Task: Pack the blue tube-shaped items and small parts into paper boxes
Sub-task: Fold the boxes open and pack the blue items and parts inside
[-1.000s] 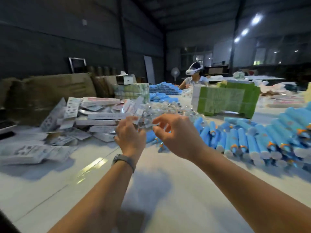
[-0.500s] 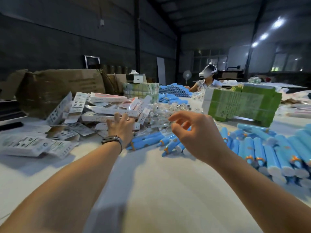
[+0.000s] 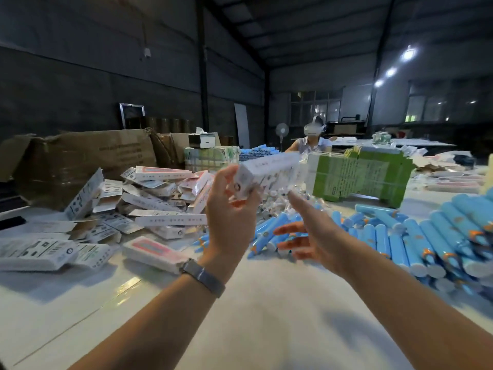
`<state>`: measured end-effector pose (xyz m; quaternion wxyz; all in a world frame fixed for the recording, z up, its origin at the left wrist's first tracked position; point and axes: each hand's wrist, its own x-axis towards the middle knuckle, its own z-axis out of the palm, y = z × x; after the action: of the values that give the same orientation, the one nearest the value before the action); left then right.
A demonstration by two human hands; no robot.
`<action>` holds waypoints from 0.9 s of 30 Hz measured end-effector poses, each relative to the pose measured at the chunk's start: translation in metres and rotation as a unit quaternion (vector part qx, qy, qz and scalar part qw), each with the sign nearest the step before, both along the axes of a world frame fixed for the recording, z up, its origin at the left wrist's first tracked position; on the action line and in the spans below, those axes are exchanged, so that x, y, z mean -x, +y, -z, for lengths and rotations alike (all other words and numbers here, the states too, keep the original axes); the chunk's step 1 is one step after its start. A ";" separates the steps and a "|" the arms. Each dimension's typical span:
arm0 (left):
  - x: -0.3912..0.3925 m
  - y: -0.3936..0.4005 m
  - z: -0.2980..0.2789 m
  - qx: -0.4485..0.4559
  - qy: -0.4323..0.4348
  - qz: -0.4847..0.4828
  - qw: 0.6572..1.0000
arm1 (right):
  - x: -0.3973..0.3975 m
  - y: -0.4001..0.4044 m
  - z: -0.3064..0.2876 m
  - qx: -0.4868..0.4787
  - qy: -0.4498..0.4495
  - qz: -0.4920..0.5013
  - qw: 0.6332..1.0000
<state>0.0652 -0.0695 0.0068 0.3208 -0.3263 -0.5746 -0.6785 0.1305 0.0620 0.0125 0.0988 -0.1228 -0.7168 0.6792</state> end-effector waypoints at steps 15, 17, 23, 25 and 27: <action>-0.035 0.045 0.073 0.271 -0.014 0.041 0.961 | -0.039 0.040 0.007 -0.110 0.212 0.072 0.968; -0.035 0.046 0.084 0.294 0.026 0.000 0.956 | -0.039 0.035 0.009 -0.125 0.203 0.059 0.969; -0.036 0.047 0.091 0.229 -0.036 0.215 0.949 | -0.035 0.036 0.014 -0.171 0.204 0.042 0.963; -0.027 0.045 0.089 0.156 -0.101 0.268 0.945 | -0.036 0.040 0.019 -0.188 0.184 0.009 0.965; -0.022 0.042 0.087 0.151 -0.121 0.291 0.937 | -0.036 0.042 0.025 -0.187 0.164 -0.034 0.968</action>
<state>0.0876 -0.0280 -0.0801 -0.0156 -0.4387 -0.5851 -0.6818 0.1661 0.1041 -0.0121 0.2127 0.0351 -0.8088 0.5471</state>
